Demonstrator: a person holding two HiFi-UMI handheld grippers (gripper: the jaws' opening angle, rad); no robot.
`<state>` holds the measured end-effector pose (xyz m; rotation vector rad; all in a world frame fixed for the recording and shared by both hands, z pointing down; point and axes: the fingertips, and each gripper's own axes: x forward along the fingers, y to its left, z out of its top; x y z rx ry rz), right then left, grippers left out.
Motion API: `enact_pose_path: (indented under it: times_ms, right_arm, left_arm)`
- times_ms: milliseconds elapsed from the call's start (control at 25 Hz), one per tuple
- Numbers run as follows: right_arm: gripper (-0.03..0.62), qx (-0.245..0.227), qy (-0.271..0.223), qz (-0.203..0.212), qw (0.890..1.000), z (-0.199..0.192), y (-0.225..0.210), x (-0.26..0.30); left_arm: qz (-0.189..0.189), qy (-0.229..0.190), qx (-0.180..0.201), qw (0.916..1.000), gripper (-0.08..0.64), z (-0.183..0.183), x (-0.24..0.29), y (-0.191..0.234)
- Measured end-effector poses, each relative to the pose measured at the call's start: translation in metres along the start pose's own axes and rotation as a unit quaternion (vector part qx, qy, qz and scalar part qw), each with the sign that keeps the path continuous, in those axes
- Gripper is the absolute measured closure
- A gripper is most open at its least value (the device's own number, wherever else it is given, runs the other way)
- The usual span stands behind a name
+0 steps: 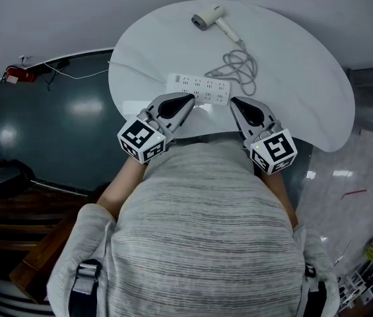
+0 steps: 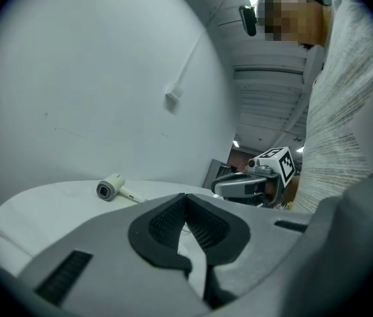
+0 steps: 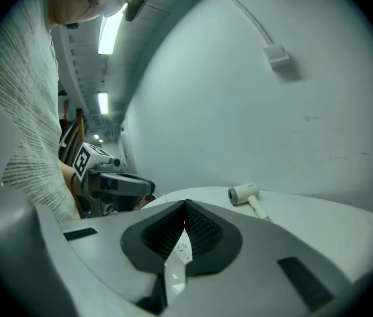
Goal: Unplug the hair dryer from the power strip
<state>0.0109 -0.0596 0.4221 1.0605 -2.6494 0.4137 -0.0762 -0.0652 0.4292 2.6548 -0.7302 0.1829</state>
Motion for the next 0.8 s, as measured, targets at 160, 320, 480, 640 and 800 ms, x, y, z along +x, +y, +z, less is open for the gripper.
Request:
enact_pose_path:
  times_ms: [160, 320, 480, 640, 800]
  right_arm:
    - [0.568, 0.001, 0.012, 0.009, 1.000, -0.006, 0.004, -0.001]
    - [0.568, 0.001, 0.019, 0.016, 1.000, -0.008, 0.006, 0.001]
    - [0.568, 0.000, 0.023, 0.022, 0.999, -0.009, 0.011, 0.003]
    - [0.568, 0.001, 0.026, 0.025, 0.999, -0.010, 0.012, 0.003]
    - [0.568, 0.000, 0.029, 0.026, 0.999, -0.012, 0.011, 0.003]
  left_arm:
    - [0.007, 0.003, -0.007, 0.9999, 0.554, -0.006, -0.011, 0.001]
    - [0.021, 0.000, -0.018, 0.9996, 0.554, -0.011, -0.021, 0.006]
    - [0.030, -0.004, -0.027, 0.9992, 0.552, -0.013, -0.026, 0.010]
    - [0.030, -0.006, -0.028, 0.9991, 0.554, -0.013, -0.027, 0.010]
    - [0.028, -0.007, -0.026, 0.9993, 0.554, -0.012, -0.024, 0.010]
